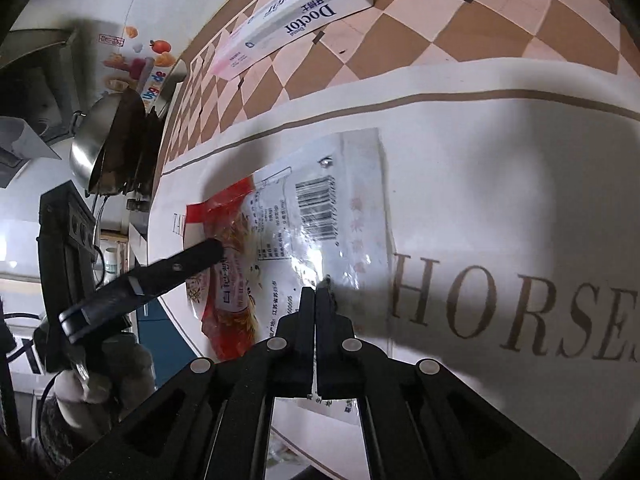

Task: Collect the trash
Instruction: 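Grasp the red sugar bag with the left tool while the right tool grasps the toothpaste box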

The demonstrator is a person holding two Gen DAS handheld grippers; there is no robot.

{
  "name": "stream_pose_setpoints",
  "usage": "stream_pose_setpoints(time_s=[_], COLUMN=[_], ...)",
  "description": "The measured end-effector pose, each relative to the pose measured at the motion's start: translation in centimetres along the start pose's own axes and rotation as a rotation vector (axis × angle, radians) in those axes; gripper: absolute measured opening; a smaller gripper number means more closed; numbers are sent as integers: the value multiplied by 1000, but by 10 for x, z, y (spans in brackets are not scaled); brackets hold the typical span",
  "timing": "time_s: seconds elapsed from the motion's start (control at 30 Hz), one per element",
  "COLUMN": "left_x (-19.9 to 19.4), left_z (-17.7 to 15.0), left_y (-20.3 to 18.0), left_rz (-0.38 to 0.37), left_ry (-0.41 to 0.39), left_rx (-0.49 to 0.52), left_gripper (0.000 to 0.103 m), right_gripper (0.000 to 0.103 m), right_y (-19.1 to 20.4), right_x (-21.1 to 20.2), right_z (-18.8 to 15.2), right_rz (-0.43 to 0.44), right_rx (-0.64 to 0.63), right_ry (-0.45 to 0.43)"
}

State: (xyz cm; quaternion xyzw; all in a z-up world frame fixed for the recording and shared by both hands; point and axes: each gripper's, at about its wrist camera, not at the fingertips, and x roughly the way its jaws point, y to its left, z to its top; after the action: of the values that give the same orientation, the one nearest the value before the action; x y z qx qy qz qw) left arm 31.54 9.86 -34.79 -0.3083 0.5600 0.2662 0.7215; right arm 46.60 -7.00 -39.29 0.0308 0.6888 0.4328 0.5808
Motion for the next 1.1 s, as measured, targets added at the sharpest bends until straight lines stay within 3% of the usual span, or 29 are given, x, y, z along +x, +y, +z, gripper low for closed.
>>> stream_pose_setpoints(time_s=[0.1, 0.23, 0.3, 0.33, 0.37, 0.43, 0.53, 0.6, 0.73, 0.83, 0.93, 1.0, 1.1], left_x=[-6, -37, -59, -71, -85, -104, -120, -114, -94, -78, -68, -63, -59], left_z=[-4, -6, -5, -5, -1, 8, 29, 46, 65, 75, 77, 78, 83], left_y=[-4, 20, 32, 37, 43, 50, 57, 68, 79, 84, 80, 83, 90], left_rz=[102, 106, 145, 173, 207, 277, 384, 425, 467, 466, 476, 487, 516], left_ry=[-19, -77, -132, -162, -200, -265, -332, -340, -325, -297, -286, -280, -281], left_rx=[46, -11, -37, -50, -66, -89, -127, -158, -236, -258, -242, -239, -254], left_gripper=[3, 0, 0, 0, 0, 0, 0, 0, 0, 0, 0, 0, 0], right_gripper=[0, 0, 5, 13, 39, 78, 80, 80, 80, 80, 78, 78, 78], right_y=[-2, 7, 18, 22, 30, 44, 60, 58, 40, 33, 39, 57, 88], right_x=[3, -2, -10, -14, -20, -32, -45, -50, -41, -21, -2, 4, -4], right_z=[3, 6, 13, 17, 25, 41, 78, 107, 167, 194, 194, 176, 157], right_rz=[27, -27, -34, -43, -91, -165, -256, -244, -229, -217, -144, -55, -178], right_rx=[25, 16, 10, 1, -21, -80, -147, -115, -32, -42, -79, -145, -279], right_ry=[7, 21, 8, 3, -7, -47, -135, -192, -267, -256, -159, -54, -82])
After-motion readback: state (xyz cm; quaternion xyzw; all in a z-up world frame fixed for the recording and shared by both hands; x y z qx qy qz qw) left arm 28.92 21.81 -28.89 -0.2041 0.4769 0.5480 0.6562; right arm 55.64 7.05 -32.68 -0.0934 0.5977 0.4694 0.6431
